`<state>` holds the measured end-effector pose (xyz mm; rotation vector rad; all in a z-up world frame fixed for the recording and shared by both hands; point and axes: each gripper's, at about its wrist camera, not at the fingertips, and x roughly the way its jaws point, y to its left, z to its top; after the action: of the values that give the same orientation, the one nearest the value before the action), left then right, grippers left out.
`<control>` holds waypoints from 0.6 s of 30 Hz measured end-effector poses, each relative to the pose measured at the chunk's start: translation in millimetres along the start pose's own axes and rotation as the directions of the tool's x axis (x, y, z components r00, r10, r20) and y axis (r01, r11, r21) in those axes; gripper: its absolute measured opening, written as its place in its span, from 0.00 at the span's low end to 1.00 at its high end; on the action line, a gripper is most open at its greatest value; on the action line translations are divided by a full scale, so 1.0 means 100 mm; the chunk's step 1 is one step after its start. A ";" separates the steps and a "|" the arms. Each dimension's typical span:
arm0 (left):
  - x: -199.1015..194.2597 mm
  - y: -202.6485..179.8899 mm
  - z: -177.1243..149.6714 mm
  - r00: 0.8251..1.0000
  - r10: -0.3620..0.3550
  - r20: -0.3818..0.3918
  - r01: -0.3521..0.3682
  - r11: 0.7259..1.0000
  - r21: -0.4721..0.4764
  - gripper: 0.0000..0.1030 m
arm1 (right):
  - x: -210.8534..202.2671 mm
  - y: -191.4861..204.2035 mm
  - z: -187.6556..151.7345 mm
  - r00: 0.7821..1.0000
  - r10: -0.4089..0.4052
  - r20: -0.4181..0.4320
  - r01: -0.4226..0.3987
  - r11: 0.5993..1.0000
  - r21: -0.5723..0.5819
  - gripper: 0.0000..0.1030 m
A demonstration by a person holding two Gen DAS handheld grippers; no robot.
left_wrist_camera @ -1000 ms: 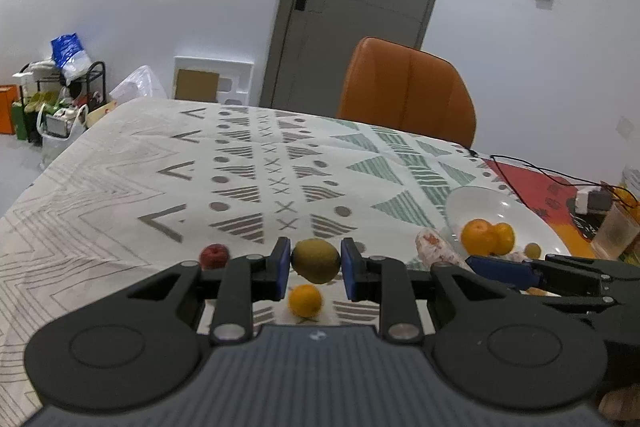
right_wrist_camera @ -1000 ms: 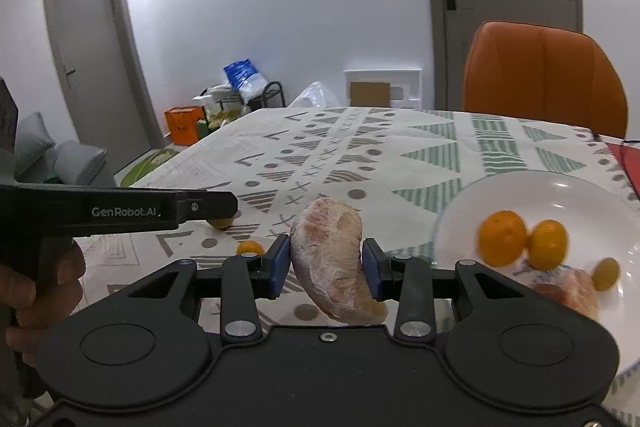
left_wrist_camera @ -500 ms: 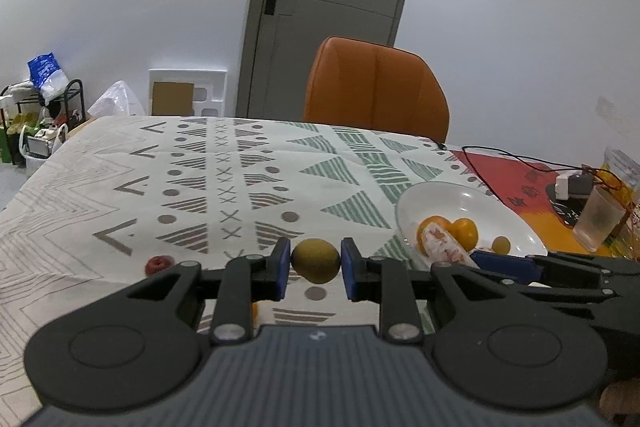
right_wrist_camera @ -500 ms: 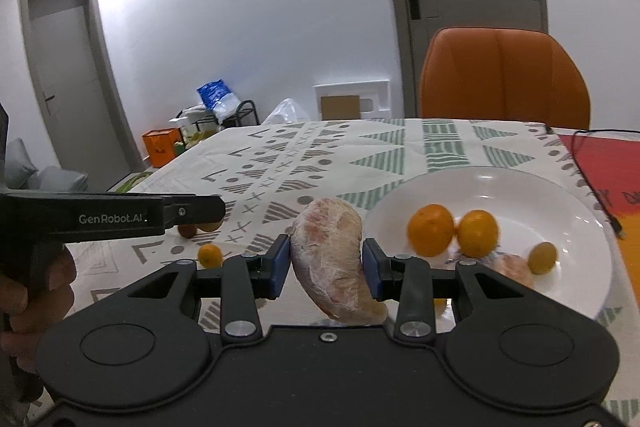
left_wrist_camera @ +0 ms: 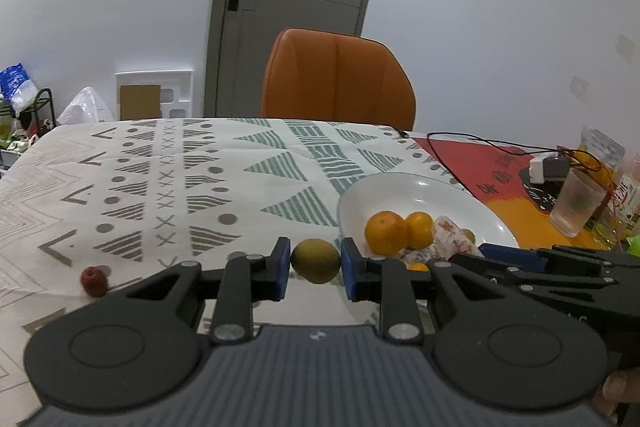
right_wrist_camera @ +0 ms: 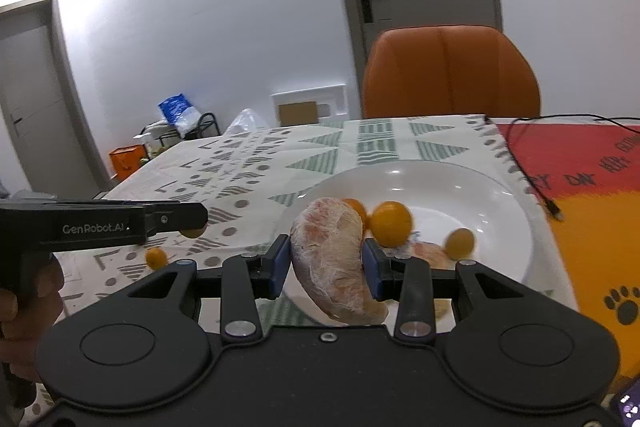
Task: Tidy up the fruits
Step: 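Carry both fruits onto the white plate and open both tools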
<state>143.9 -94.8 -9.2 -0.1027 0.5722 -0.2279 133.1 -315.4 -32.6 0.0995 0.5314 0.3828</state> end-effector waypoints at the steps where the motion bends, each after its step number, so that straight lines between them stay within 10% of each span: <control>1: 0.02 -0.03 0.00 1.000 -0.004 -0.001 0.004 1.000 0.003 0.24 | 0.00 -0.02 0.00 1.000 -0.007 0.000 0.007 1.000 0.003 0.36; 18: 0.29 -0.34 0.06 0.999 -0.036 -0.012 0.036 0.998 0.052 0.24 | -0.02 -0.38 -0.04 0.996 -0.090 0.007 0.089 0.995 0.052 0.36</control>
<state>164.7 -134.2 -14.0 -0.0615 0.5751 -0.2783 141.7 -351.3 -42.5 0.1265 0.5343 0.2812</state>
